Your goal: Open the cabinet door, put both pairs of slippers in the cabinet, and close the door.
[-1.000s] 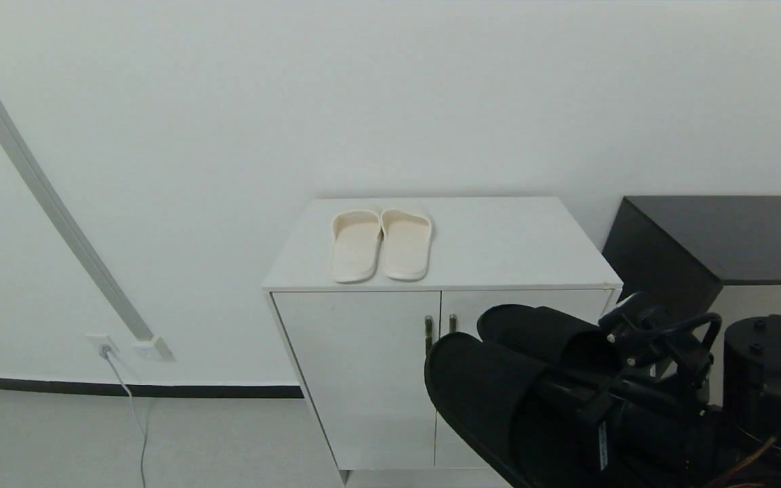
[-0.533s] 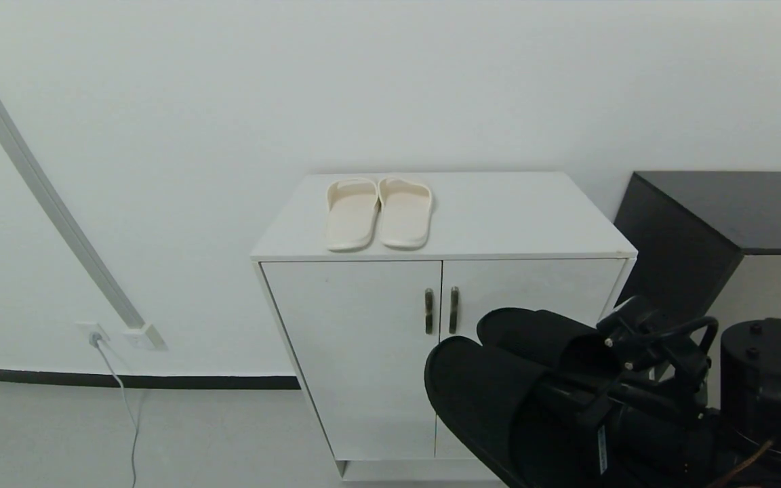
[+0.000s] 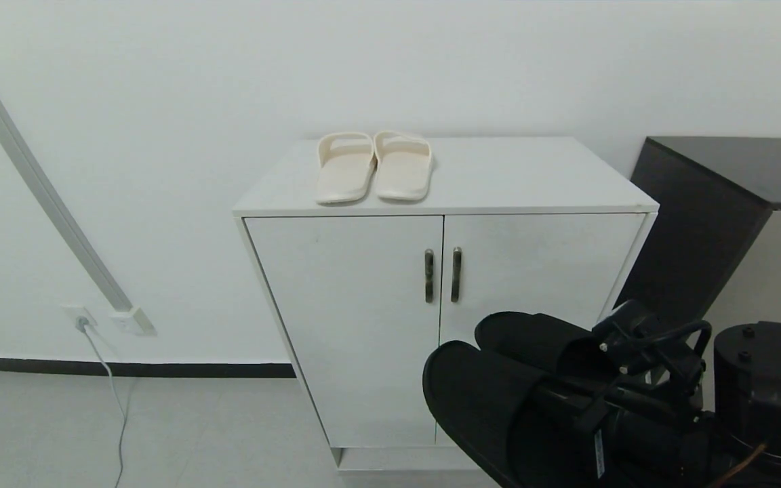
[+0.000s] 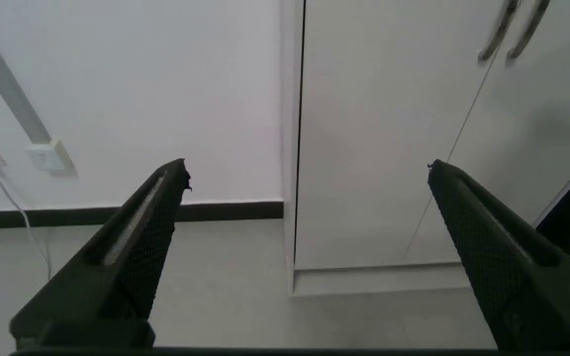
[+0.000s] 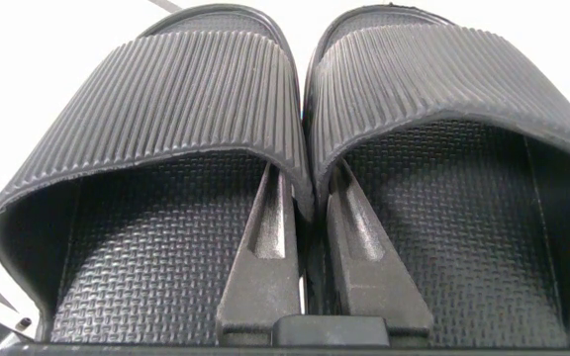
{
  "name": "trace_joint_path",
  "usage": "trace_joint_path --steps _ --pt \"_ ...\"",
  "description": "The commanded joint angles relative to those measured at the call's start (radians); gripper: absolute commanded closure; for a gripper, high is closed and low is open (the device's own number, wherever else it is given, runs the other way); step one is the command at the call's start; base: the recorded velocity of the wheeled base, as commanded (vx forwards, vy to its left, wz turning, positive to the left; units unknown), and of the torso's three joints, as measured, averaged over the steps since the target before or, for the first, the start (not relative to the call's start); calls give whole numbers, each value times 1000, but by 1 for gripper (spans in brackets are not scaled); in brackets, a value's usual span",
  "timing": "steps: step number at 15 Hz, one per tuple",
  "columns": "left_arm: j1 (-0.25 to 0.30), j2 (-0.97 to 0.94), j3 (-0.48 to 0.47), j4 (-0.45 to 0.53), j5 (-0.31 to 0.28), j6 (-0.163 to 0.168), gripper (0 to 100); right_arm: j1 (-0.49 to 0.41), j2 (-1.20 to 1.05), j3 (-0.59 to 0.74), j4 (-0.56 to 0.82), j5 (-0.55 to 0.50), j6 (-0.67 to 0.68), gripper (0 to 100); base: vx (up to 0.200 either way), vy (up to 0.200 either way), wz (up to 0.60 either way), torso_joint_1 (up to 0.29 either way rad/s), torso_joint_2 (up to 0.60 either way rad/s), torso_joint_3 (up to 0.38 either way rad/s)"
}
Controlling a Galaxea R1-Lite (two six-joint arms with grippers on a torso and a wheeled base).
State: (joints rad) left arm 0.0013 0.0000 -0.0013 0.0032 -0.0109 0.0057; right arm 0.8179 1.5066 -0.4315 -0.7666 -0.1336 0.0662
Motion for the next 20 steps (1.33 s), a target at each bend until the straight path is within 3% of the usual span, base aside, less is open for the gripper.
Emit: trace_joint_path --steps 1,12,20 --pt "0 0 0 0 0 0 0 1 0 0 0 0 0 100 0 0 0 -163 491 330" --pt "0 2 0 1 -3 0 0 1 0 30 -33 -1 -2 100 0 0 0 -118 462 346" --pt "0 21 0 1 5 3 0 1 -11 46 -33 2 -25 100 0 0 0 -9 64 54"
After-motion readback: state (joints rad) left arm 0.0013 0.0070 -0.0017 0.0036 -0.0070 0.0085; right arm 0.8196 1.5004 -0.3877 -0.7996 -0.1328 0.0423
